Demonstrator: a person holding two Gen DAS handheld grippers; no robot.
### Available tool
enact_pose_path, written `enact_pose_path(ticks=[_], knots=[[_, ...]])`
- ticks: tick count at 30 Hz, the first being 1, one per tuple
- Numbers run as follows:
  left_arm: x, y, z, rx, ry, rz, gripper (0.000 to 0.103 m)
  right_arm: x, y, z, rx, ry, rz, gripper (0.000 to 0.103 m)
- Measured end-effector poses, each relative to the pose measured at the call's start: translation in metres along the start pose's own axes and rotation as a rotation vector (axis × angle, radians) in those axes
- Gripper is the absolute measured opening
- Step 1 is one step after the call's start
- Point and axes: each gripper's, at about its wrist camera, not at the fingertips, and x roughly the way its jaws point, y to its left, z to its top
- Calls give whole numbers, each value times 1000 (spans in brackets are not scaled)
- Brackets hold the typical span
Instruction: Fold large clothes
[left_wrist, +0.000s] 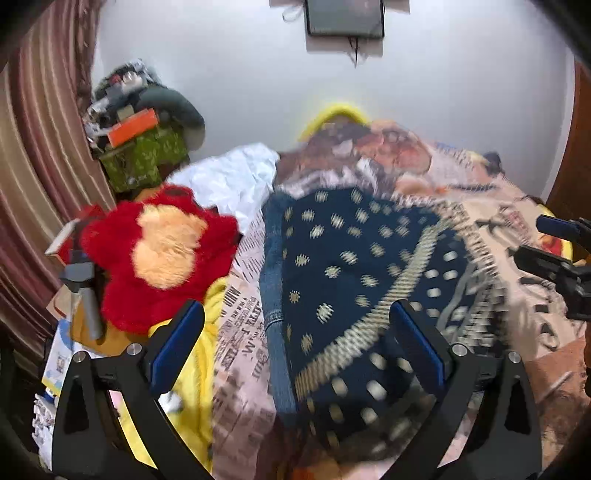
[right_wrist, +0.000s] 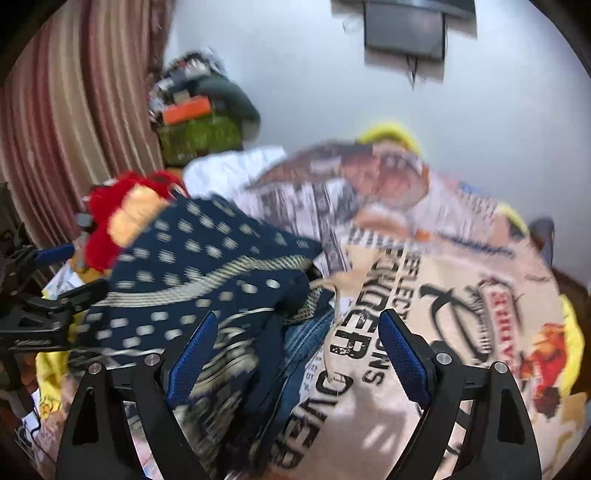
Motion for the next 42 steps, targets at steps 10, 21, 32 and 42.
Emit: enact_pose_path(ticks=[10,21,32,42], knots=[[-216,-15,-5,-61,-348,-62,102,-212,43,-14,-14,-331,74,87],[-367,-53,-65,-35,-570,-132,102,-378,81,-78,23,-564,96,87],[-401,-64,-102,-74,-600,-111,102,-430,100,-128,44,-596,65,87],[-382,-70,-108,-55,-549,-90,102,-420,95,-132,85,-552,27,103]])
